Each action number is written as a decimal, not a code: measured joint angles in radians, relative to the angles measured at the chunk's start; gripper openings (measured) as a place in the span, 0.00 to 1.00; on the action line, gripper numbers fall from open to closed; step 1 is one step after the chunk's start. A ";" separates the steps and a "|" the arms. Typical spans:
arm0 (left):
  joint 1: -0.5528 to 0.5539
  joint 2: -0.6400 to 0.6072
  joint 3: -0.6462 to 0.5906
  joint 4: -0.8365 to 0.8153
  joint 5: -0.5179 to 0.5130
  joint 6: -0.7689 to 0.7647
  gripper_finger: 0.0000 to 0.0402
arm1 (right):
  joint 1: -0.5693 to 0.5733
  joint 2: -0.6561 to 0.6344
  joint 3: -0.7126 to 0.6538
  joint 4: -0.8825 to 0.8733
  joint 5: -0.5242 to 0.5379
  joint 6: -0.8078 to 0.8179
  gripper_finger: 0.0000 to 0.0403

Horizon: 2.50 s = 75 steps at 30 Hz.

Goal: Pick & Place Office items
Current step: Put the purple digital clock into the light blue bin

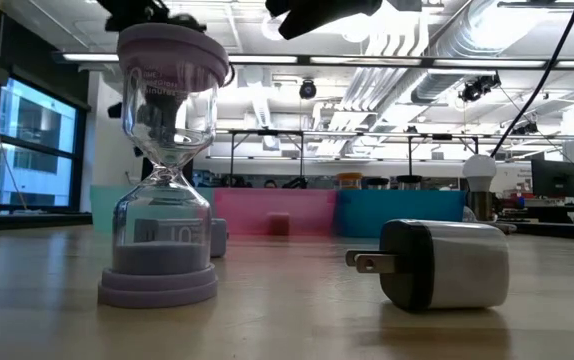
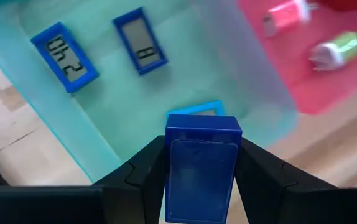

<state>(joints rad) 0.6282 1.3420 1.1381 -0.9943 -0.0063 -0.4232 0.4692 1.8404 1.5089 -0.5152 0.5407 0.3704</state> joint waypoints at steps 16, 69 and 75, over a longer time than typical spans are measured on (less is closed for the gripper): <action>0.142 0.288 -0.003 0.055 0.037 0.056 0.38 | 0.001 0.000 -0.042 0.030 -0.020 0.010 0.53; 0.139 0.373 -0.017 0.111 0.028 0.118 0.44 | -0.001 0.000 -0.071 0.056 -0.024 -0.004 0.53; 0.139 0.373 -0.017 0.104 0.035 0.136 0.58 | -0.001 0.000 -0.071 0.056 -0.023 -0.003 0.53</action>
<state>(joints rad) 0.7670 1.7149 1.1210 -0.8902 0.0288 -0.2877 0.4685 1.8404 1.4384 -0.4591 0.5173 0.3674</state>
